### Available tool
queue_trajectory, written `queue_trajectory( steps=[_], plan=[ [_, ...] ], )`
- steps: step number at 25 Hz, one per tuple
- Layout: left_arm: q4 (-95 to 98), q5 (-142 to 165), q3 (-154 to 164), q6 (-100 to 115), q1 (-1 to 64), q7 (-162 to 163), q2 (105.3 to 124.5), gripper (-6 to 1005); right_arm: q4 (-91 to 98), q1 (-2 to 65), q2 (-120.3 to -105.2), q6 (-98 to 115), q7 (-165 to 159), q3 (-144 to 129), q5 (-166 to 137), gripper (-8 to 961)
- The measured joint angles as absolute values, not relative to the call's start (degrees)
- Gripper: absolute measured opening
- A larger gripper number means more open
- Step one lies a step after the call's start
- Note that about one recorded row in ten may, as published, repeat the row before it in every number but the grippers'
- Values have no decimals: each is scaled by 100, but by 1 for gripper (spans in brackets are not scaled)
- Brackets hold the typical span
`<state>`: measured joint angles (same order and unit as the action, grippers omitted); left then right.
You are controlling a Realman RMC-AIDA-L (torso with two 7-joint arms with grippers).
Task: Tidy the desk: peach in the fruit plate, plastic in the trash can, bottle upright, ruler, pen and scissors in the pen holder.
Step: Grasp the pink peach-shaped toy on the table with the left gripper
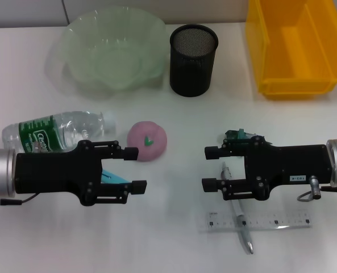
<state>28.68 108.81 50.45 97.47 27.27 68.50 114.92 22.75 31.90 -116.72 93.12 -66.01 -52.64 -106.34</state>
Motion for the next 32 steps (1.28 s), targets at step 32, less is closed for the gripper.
queue_trajectory(
  steps=[32],
  plan=[
    [3611, 12601, 5082, 7801, 4257, 8054, 11844, 724, 2276, 3194, -11672, 9298, -6670, -5229, -10595, 700]
  ],
)
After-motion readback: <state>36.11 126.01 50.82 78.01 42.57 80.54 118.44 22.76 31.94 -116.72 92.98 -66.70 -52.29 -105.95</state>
